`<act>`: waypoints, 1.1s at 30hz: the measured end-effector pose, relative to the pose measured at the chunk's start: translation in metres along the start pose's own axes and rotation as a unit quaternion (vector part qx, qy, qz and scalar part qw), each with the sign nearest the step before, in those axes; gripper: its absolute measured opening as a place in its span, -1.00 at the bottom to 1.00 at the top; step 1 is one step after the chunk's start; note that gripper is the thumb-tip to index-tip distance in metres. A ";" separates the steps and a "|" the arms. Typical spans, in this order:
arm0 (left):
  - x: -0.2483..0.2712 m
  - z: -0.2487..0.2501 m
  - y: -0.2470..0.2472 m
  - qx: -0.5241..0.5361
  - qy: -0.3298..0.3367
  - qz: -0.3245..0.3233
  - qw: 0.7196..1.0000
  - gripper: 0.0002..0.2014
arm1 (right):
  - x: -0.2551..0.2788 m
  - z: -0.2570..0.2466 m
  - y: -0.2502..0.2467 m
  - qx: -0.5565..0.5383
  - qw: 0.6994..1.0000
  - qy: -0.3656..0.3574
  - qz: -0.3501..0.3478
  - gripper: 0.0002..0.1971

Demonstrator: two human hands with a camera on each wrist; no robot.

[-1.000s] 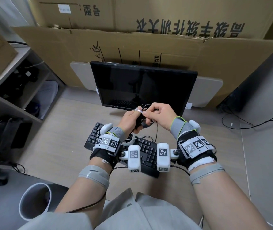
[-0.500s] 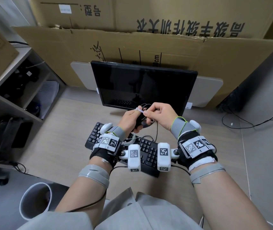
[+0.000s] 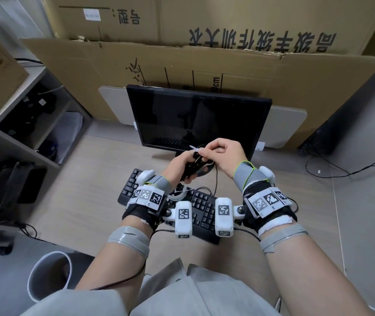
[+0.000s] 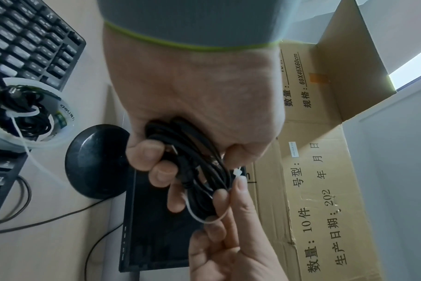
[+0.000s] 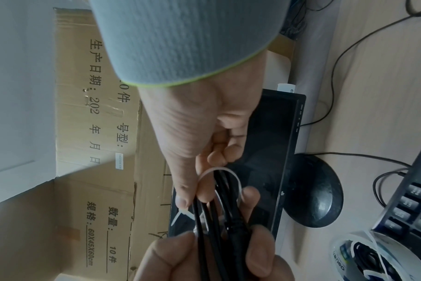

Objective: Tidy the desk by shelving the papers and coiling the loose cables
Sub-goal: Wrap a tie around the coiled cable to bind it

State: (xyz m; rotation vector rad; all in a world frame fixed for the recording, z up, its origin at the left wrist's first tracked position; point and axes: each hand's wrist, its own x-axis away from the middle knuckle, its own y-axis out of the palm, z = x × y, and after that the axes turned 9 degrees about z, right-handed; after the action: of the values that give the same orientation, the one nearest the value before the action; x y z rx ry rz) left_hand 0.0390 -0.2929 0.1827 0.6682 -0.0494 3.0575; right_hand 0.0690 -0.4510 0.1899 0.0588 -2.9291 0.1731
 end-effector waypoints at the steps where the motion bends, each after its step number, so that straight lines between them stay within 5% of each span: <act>1: 0.000 0.000 0.000 0.013 -0.002 0.000 1.000 -0.68 | -0.001 0.000 0.000 0.002 1.000 -0.005 0.004 -0.83; 6: -0.003 -0.001 0.001 0.014 -0.010 0.054 0.998 -0.70 | 0.000 0.001 -0.002 0.016 0.999 -0.041 -0.023 -0.96; 12: -0.006 0.000 -0.003 0.048 -0.030 0.069 0.996 -0.65 | 0.001 -0.004 -0.002 -0.018 0.998 -0.036 -0.040 -0.69; 16: -0.004 0.005 0.000 0.011 -0.033 0.105 0.994 -0.72 | 0.001 -0.006 0.000 -0.017 0.997 -0.034 -0.061 -0.73; 22: -0.008 -0.004 -0.001 -0.046 0.026 0.086 0.995 -0.68 | -0.007 0.001 0.006 0.106 0.988 -0.112 -0.027 -0.82; 29: -0.009 -0.009 0.004 -0.076 0.033 0.076 0.994 -0.65 | -0.009 0.001 0.010 0.204 0.971 -0.105 -0.070 -0.92; 33: -0.019 -0.015 0.002 -0.090 0.040 0.146 0.984 -0.58 | -0.003 -0.009 0.016 0.125 0.979 -0.120 -0.108 -0.86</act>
State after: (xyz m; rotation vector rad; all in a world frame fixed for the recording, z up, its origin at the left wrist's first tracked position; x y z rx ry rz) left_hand 0.0499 -0.2947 0.1616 0.5719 -0.4558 3.2965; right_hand 0.0724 -0.4337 0.1960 0.4655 -3.0894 0.5334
